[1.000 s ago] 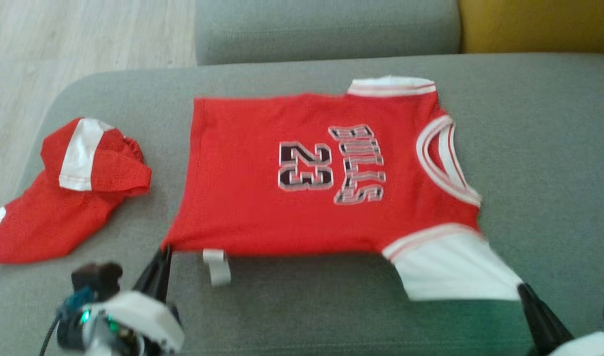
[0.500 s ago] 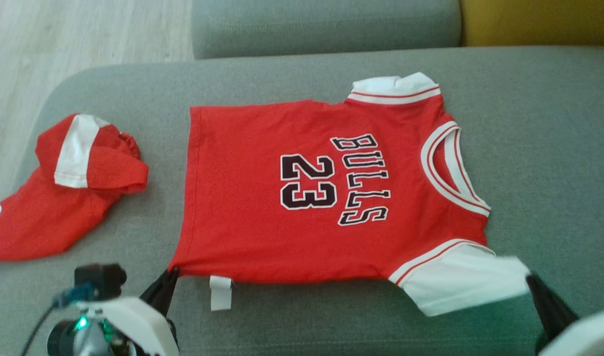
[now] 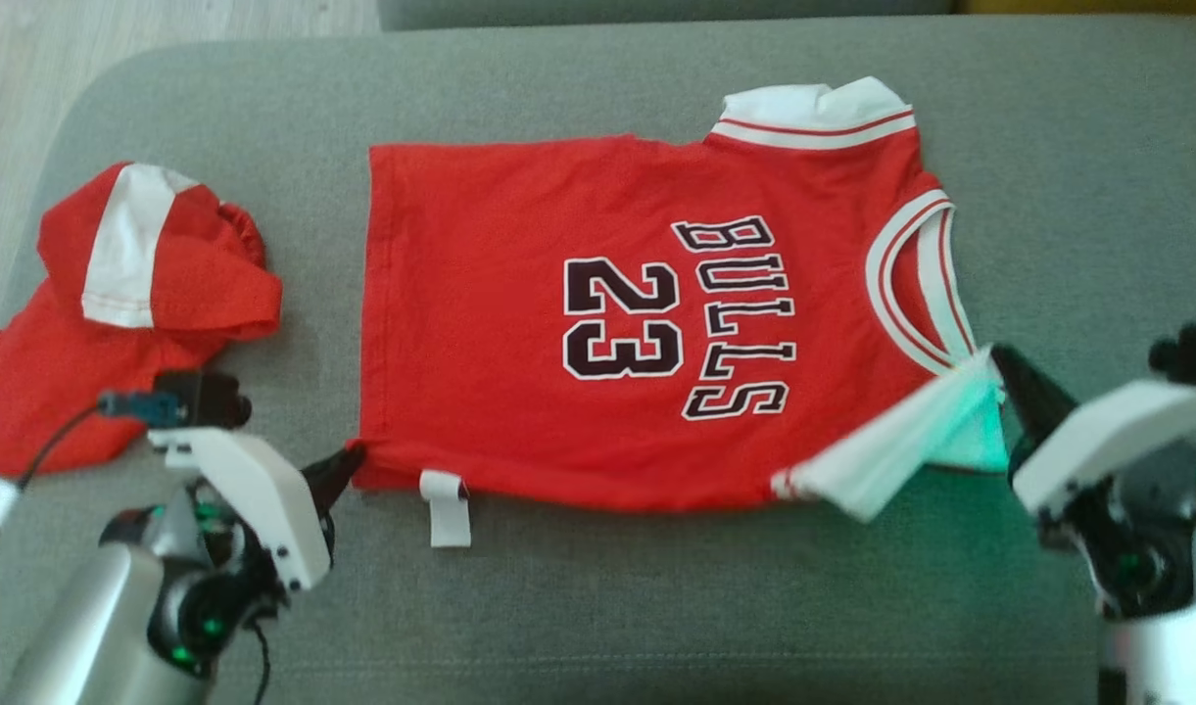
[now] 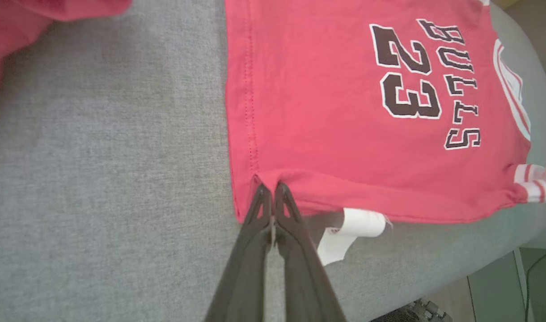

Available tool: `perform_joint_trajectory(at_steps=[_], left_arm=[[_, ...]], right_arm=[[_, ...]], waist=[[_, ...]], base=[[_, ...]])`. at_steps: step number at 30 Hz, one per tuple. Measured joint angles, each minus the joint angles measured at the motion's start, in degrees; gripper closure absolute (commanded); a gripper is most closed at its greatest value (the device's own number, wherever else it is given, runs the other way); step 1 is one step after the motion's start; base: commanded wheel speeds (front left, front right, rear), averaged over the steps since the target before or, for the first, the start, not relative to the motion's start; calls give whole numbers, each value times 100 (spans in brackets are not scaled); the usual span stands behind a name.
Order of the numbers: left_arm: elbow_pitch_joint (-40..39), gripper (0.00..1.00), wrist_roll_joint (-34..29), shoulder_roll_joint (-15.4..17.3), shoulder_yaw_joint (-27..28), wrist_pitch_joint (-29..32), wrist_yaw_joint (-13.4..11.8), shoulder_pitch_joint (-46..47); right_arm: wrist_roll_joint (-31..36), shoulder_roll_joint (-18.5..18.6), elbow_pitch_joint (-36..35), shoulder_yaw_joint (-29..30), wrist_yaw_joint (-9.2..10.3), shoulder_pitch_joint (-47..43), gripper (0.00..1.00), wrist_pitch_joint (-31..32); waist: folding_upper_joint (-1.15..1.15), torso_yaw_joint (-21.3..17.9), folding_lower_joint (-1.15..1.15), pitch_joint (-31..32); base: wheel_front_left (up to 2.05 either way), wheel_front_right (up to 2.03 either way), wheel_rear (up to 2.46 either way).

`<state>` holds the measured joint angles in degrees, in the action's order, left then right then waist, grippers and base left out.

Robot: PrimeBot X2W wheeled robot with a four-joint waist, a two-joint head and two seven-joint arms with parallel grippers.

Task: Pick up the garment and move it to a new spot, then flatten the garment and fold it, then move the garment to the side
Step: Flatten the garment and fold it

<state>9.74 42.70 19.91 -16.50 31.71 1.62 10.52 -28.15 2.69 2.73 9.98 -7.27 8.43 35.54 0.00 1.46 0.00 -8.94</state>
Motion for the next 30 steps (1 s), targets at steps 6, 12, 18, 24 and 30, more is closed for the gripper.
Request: perform_joint_trajectory(at_steps=[6, 12, 18, 24, 30], left_arm=[[592, 100, 235, -48, 26, 204, 144, 575], [1165, 100, 285, -172, 46, 30, 252, 1140], [1723, 0, 274, -343, 64, -549, 385, 1488], [1891, 0, -185, -444, 89, -1882, 380, 1529], [1734, 0, -692, -556, 201, -3294, 65, 1408]], right_arm=[[-10, 168, 849, -30, 0, 726, 100, -328], [-134, 324, 1458, -197, 0, 1240, 100, -813], [-460, 431, 1697, -702, 0, 1462, 0, -1560], [-486, 738, 1599, -1216, 0, 1431, 0, -2792], [42, 946, 1223, -1486, 0, 1178, 0, -3708]], waist=[[0, 45, 0, -169], [0, 35, 0, -330], [0, -23, 1, -457], [0, -31, 1, -537], [0, -9, 0, -491]], base=[[0, 0, 0], [0, 0, 0], [0, 0, 0], [0, 0, 0], [0, 0, 0]])
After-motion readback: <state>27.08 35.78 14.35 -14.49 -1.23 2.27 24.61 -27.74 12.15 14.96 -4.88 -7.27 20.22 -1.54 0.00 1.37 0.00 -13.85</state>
